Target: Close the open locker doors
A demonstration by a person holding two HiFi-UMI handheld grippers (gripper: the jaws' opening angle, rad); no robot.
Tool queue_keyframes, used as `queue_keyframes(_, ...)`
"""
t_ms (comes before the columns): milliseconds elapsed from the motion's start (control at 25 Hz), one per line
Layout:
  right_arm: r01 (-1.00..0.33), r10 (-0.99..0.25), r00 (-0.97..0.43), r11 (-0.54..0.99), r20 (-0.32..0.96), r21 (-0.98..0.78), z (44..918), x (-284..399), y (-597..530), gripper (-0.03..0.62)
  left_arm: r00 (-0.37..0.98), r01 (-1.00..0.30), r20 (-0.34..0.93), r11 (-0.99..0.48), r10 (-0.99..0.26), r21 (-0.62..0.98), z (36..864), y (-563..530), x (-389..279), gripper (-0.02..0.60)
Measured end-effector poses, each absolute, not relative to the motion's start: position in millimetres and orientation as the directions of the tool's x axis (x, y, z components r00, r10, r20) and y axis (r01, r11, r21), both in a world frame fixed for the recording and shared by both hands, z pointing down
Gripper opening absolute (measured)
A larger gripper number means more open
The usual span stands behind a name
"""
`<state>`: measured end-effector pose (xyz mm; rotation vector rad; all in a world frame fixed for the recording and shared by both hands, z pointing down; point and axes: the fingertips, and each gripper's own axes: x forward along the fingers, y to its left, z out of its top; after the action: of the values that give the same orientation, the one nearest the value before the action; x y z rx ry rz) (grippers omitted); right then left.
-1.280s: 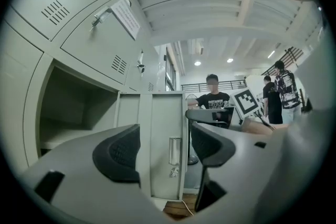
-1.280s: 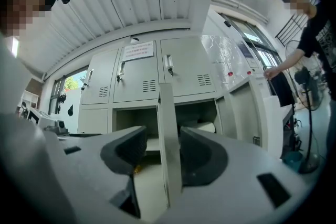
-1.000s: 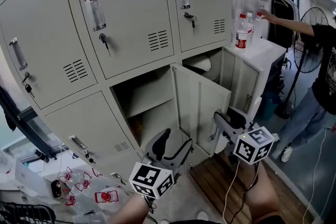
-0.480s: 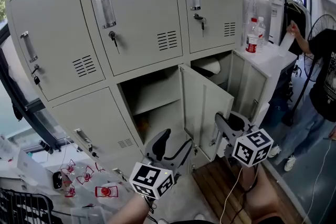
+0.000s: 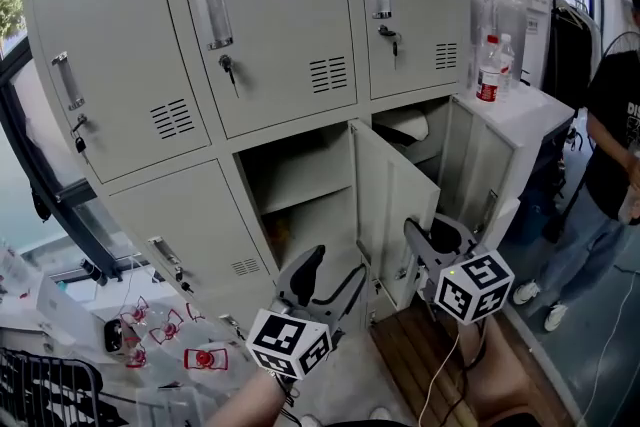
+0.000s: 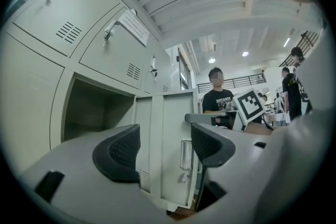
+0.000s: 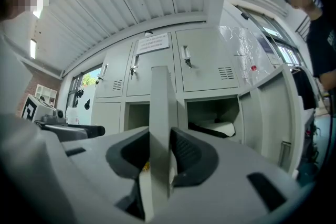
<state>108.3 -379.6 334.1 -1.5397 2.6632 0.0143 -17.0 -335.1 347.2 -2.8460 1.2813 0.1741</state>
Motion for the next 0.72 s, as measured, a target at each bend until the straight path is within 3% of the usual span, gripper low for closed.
queue_keyframes(720,-0.833,-0.829,-0.551,0.554,-0.094,-0.006,333,35,-362,0.147,0.590,-0.802,-0.103,-0.596,-0.801,0.036,345,-323,-73,0.296)
